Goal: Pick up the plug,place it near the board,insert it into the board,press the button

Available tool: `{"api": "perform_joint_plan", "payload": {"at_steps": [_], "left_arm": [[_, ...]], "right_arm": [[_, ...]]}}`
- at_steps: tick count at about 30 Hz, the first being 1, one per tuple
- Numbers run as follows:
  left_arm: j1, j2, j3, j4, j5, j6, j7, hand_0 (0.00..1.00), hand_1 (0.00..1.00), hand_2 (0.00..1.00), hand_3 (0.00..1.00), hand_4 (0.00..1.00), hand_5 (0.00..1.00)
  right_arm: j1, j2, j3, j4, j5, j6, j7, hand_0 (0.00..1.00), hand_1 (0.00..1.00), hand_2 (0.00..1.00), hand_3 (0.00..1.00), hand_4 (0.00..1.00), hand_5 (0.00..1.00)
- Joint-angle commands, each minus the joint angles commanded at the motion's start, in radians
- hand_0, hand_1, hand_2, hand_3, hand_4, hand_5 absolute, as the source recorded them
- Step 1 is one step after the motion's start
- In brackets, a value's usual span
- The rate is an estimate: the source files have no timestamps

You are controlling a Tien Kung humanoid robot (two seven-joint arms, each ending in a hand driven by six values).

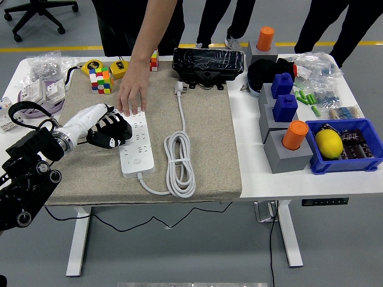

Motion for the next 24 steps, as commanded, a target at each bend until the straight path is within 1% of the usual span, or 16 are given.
{"api": "perform_joint_plan", "payload": {"at_steps": [1, 6, 7, 24], "left_arm": [[0.0, 0.0, 0.0, 0.001, 0.0, 0.0, 0.0, 0.301, 0.498, 0.44, 0.503, 0.768, 0.002], [0.001, -0.001, 0.001, 0.005, 0.003, -0.002, 0.0, 0.301, 0.498, 0.44, 0.503, 0.768, 0.002], [0.001, -0.001, 0.0, 0.006, 0.004, -0.003, 0.0, 0.302, 0.507, 0.446, 0.511, 0.782, 0.002], [0.001, 0.002, 0.006, 0.015, 0.007, -0.004, -0.002, 0.308, 0.514, 0.465, 0.515, 0.786, 0.002]], "right_arm": [[0.0, 0.0, 0.0, 0.0, 0.0, 0.0, 0.0, 0.765, 0.71, 0.714, 0.763, 0.998, 0.998], [-0.001, 0.0, 0.001, 0.0, -0.001, 0.0, -0.001, 0.765, 0.71, 0.714, 0.763, 0.998, 0.998], [-0.001, 0.0, 0.002, 0.0, -0.001, 0.0, -0.001, 0.766, 0.71, 0.714, 0.764, 0.998, 0.998], [-0.003, 0.0, 0.0, 0.0, 0.001, 0.0, 0.0, 0.766, 0.71, 0.714, 0.764, 0.998, 0.998]]}}
